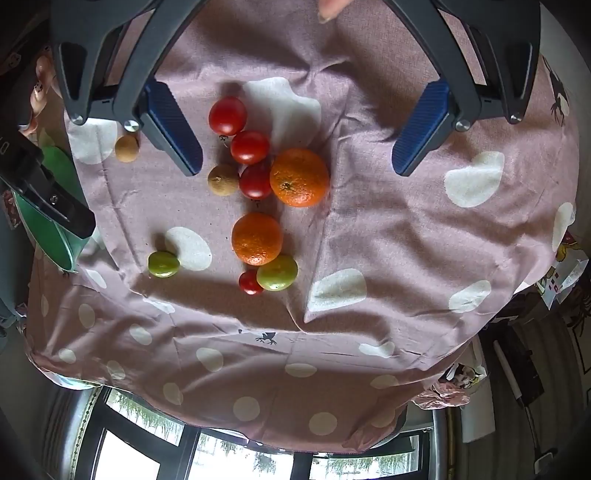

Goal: Organize fruits
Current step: 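Move the right tool toward the small tan ball on the cloth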

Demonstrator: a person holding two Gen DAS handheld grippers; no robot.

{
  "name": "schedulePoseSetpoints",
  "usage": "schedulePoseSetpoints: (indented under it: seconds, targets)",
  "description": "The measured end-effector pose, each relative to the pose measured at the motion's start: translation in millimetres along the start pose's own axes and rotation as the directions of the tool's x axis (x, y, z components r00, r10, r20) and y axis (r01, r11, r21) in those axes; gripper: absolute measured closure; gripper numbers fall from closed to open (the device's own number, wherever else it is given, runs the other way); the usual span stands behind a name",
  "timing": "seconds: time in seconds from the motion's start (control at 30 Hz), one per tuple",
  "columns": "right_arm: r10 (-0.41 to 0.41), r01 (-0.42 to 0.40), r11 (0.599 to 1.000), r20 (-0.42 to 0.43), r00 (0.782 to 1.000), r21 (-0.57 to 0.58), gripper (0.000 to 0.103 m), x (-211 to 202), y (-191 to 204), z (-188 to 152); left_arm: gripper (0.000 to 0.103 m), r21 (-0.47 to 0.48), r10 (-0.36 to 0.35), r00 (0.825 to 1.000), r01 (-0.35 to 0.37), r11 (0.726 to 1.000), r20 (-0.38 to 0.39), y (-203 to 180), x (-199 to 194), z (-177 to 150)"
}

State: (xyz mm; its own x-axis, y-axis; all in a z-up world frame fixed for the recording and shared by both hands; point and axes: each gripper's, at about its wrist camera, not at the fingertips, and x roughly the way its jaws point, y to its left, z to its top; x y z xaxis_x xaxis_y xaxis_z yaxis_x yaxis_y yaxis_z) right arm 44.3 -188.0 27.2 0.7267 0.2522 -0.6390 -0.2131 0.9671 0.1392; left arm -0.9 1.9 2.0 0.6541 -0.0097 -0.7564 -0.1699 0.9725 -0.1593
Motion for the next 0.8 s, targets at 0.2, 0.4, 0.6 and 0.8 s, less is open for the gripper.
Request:
schedulePoseSetpoints:
  seconds: [0.2,0.4,0.6,0.8]
  targets:
    - [-0.009,0.009,1.000,-0.003,1.000,0.009,0.001,-1,2,0,0.001,-0.009,-0.013,1.000,0.013,1.000,0.013,4,-2,-1]
    - [-0.013,0.013,1.000,0.004,1.000,0.009,0.001,-1,-2,-4,0.001,-0.021,-0.024,0.999,0.025,0.999,0.023,4,-4,2]
    - [-0.008,0.008,1.000,0.000,1.000,0.022,0.001,-3,-5,1,0.001,-0.053,-0.052,0.998,0.054,0.997,0.029,11,-6,3]
    - [0.004,-0.004,0.999,-0.004,1.000,0.036,0.001,-3,-7,2,0.001,-0.058,-0.064,0.997,0.067,0.996,0.039,11,-8,2]
